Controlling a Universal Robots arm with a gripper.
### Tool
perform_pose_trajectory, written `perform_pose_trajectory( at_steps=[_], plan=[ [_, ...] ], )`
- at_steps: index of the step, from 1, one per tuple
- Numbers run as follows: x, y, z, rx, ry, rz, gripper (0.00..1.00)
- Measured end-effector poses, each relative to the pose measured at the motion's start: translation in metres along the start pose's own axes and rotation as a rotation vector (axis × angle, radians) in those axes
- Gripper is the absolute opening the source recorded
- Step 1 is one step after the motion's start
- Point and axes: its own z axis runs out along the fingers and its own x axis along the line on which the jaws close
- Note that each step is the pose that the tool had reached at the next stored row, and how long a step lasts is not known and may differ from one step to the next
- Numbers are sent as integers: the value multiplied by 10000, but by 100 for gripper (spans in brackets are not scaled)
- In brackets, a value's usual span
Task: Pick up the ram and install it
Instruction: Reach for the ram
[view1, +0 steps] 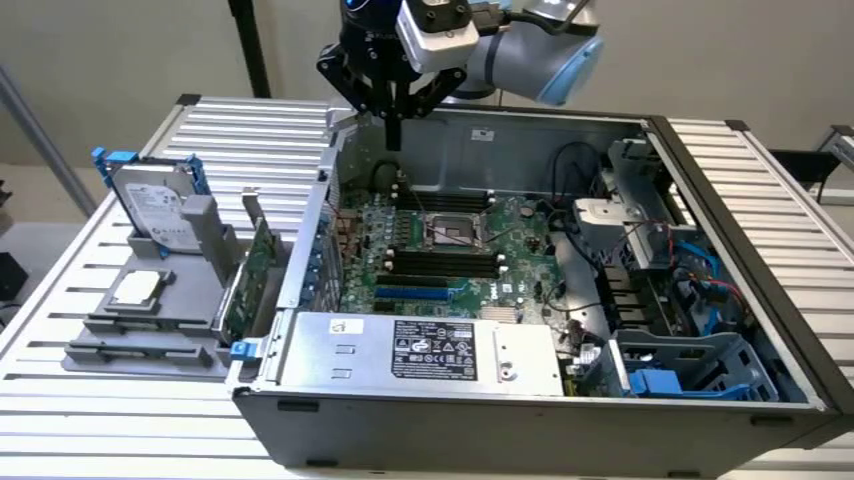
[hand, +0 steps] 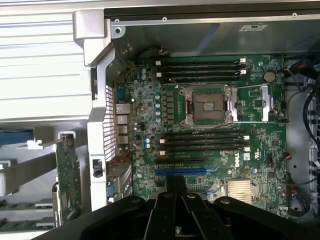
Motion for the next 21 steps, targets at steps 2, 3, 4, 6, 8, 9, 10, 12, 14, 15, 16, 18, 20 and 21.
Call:
perform_pose_trajectory(
  at_steps=[2,3,4,6,8,9,10,12,14,15,16,18,20,21],
  plan=[
    [17,-62,-1,-4,-3,1,11],
    [37,-95,-3,-4,-3,1,11],
    [63,-127,-6,-3,-3,2,11],
    [137,-184,-10,-3,-5,0,11],
    [223,-234,-14,-4,-12,0,11],
    [267,-255,-16,-4,-16,0,11],
    [310,-275,-17,-5,-23,0,11],
    [402,-316,-21,-6,-36,-1,11],
    [489,-354,-24,-7,-48,-2,11],
    [534,-373,-26,-7,-54,-2,11],
    [578,-391,-28,-8,-59,-1,11],
    [666,-426,-31,-9,-68,-3,11],
    [754,-460,-34,-8,-76,-3,11],
    [799,-477,-35,-9,-79,-2,11]
  ],
)
